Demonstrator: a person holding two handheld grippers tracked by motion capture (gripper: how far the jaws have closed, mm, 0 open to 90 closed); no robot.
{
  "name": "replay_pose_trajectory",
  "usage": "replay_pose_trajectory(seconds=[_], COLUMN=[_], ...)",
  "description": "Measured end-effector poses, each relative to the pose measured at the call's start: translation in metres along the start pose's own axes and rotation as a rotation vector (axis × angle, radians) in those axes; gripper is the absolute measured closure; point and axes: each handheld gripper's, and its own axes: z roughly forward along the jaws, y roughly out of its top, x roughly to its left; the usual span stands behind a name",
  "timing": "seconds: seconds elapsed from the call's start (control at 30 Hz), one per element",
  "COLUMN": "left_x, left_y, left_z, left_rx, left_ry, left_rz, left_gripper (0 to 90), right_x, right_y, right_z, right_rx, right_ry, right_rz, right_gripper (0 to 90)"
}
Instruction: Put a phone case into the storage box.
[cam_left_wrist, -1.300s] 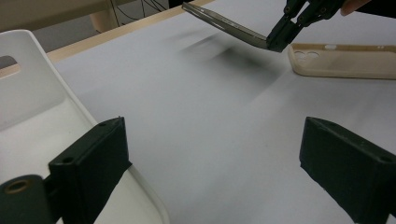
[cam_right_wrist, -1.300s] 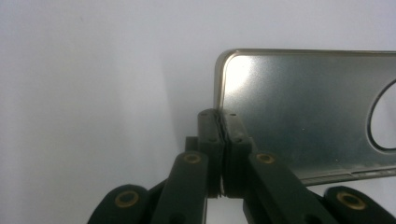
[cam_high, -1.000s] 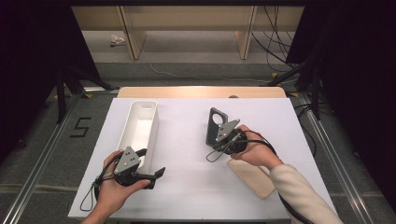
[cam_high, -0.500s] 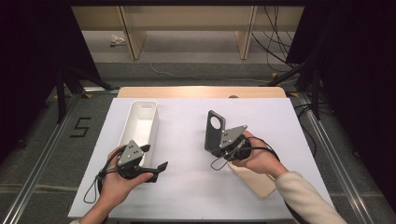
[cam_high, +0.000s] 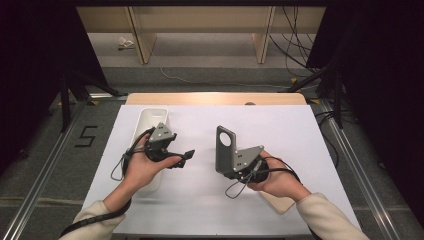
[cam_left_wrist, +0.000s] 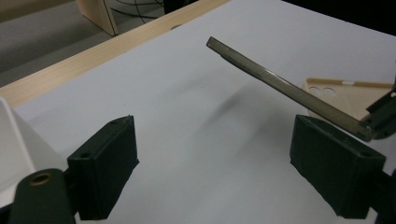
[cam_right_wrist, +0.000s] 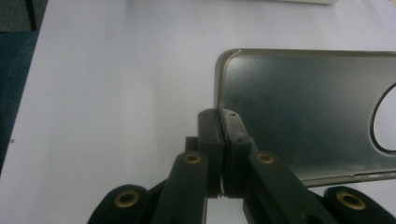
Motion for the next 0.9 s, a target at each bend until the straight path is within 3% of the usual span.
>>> replay_pose_trajectory(seconds=[0.33,0.6,0.77,0.9], left_x=[-0.001,0.000,-0.001,-0.001], left_y=[0.031,0.042,0.047,0.050], left_z=[0.033,0.053,0.062,0.069], left_rx=[0.083,0.110,0.155,0.165], left_ry=[-0.036,-0.048,-0.046,-0.062], left_rz=[-0.015,-0.055,-0.063,-0.100], left_gripper=[14.8,15.0,15.1,15.5], right_x=[0.007,0.011,0.013,0.015], right_y=[0.001,0.004,0.007,0.008], right_z=[-0.004,-0.002,0.000,0.001], right_rx=[-0.012,-0.015,-0.018,-0.012], right_ry=[-0.001,0.008,0.004,0.006], right_rz=[-0.015,-0.034,-0.046,-0.048], right_gripper=[89.1,89.0,89.0,89.0])
